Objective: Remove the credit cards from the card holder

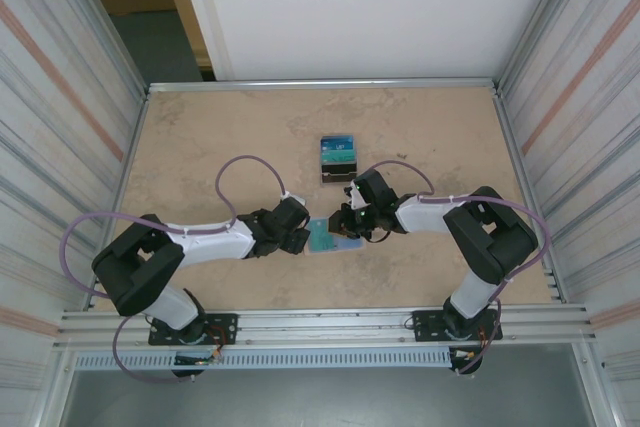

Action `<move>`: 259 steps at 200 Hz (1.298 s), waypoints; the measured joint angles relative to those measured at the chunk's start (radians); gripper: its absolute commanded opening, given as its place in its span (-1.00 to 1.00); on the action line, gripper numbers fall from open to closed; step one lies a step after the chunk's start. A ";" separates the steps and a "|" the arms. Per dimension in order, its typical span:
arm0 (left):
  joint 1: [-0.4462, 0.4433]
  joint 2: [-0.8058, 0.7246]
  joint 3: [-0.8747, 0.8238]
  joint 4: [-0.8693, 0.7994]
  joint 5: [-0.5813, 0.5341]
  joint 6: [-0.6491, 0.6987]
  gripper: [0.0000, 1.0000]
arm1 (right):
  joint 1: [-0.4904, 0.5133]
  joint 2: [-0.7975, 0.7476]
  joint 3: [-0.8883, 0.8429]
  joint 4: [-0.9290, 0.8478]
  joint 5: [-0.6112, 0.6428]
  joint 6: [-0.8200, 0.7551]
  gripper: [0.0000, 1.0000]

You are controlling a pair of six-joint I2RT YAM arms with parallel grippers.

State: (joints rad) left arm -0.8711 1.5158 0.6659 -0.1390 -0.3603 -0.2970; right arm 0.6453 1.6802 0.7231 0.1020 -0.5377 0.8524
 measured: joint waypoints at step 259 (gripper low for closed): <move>0.000 0.011 0.015 -0.017 0.001 0.000 0.75 | -0.006 0.021 -0.043 0.092 -0.049 0.004 -0.68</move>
State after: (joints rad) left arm -0.8711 1.5265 0.6807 -0.1558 -0.3595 -0.2970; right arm 0.6392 1.7012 0.6796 0.1944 -0.5869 0.8562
